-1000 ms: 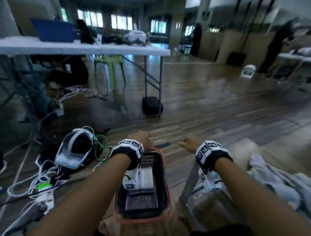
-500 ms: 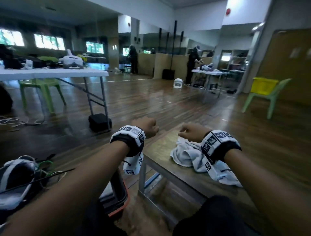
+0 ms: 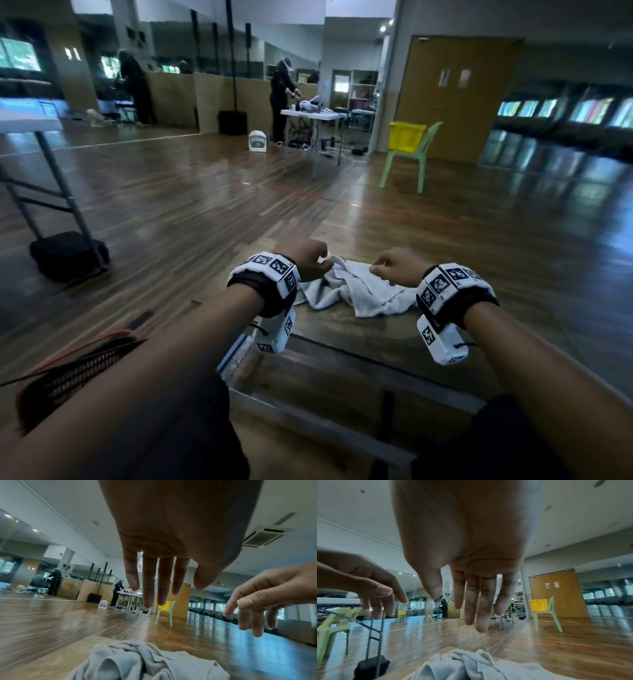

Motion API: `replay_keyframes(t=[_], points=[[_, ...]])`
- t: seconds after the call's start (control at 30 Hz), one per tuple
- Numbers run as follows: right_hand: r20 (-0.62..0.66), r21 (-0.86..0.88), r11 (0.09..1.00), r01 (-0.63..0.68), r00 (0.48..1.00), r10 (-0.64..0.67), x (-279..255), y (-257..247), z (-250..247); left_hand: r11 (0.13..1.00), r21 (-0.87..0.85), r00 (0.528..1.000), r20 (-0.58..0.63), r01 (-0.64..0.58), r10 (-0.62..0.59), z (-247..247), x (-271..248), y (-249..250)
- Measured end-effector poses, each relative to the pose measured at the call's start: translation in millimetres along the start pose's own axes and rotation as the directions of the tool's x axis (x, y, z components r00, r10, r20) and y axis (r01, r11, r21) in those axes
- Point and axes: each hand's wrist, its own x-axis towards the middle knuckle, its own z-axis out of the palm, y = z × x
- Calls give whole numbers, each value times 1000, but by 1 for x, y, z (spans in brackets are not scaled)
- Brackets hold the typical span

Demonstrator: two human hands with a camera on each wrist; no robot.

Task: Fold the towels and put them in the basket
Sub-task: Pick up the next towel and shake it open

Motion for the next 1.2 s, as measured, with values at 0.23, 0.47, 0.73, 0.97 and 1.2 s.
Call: replay_keyframes(t=[0.23, 0.47, 0.73, 0.97, 1.2], points=[[23, -45, 989, -138, 990, 139, 1, 66, 28, 997, -38, 994, 89, -67, 70, 52, 33, 22], [90, -54, 984, -168, 981, 172, 41, 117, 77, 992, -19, 985, 114, -127, 128, 118, 77, 26], [81, -222, 974, -44, 995, 64, 97, 137, 143, 986, -133, 977, 177, -98, 121, 203, 122, 13], [80, -453, 891, 27, 997, 11, 120, 137, 165, 976, -41, 972, 93, -213, 216, 229, 139, 20], [35, -403, 915, 37, 999, -25, 118, 146, 166, 967, 41, 967, -12, -252, 253, 234, 146, 20]])
